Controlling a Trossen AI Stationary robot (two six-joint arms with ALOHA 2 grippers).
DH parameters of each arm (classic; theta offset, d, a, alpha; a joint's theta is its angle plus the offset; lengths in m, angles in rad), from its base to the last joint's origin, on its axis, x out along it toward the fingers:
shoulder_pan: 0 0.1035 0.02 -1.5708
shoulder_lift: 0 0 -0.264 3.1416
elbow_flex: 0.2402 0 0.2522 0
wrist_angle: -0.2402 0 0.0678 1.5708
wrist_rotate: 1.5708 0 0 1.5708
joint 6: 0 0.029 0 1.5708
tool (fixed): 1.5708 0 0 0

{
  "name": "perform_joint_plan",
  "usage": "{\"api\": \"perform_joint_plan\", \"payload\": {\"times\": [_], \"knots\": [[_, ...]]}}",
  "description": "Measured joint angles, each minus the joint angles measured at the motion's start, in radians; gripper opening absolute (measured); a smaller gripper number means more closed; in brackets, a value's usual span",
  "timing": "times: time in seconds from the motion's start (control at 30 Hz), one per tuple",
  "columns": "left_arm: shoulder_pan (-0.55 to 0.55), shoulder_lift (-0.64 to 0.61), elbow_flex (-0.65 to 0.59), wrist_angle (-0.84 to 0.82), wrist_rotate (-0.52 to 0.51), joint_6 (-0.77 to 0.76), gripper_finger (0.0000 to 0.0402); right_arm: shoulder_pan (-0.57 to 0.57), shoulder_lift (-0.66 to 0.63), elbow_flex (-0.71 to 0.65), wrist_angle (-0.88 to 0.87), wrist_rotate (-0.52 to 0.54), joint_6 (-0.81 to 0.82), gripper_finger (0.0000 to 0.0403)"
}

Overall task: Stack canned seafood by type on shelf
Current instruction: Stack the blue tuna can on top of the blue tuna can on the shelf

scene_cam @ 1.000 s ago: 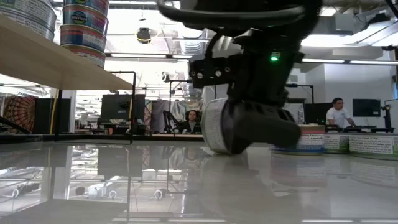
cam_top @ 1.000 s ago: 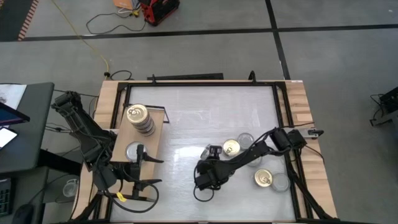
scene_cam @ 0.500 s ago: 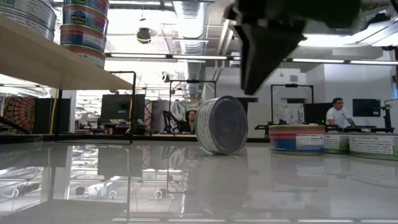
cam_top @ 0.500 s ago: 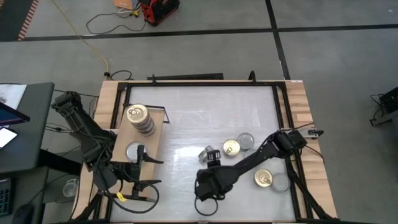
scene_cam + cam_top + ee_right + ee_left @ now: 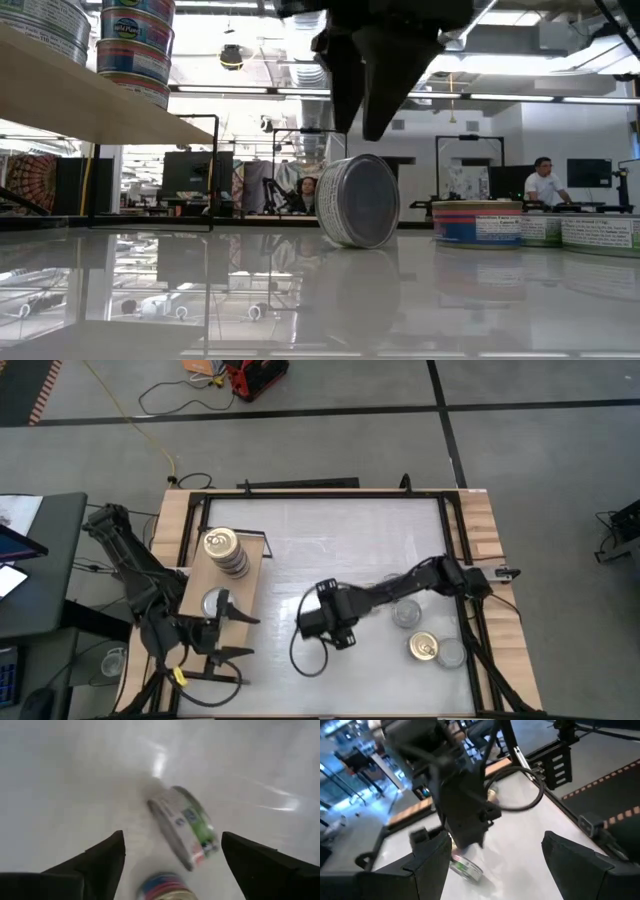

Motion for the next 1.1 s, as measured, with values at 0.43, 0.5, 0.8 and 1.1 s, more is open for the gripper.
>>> {"api": "perform_joint_plan", "payload": {"times": [0.43, 0.5, 0.8, 1.1], "knots": [[0.104, -0.124, 0.000, -0.122, 0.031, 0.029, 0.0295, -0.127, -0.033, 0.000, -0.012, -0.226, -0.247, 0.0343], [0.112, -0.130, 0.000, -0.130, 0.042, 0.022, 0.0295, -0.140, -0.033, 0.001, 0.002, -0.239, -0.268, 0.0342], [0.098, -0.133, 0.000, -0.156, 0.052, 0.010, 0.0295, -0.154, -0.030, -0.085, 0.086, -0.271, -0.327, 0.0342], [0.075, -0.133, 0.000, -0.166, 0.015, 0.002, 0.0295, -0.150, -0.031, -0.211, 0.173, -0.268, -0.350, 0.0307]]}}
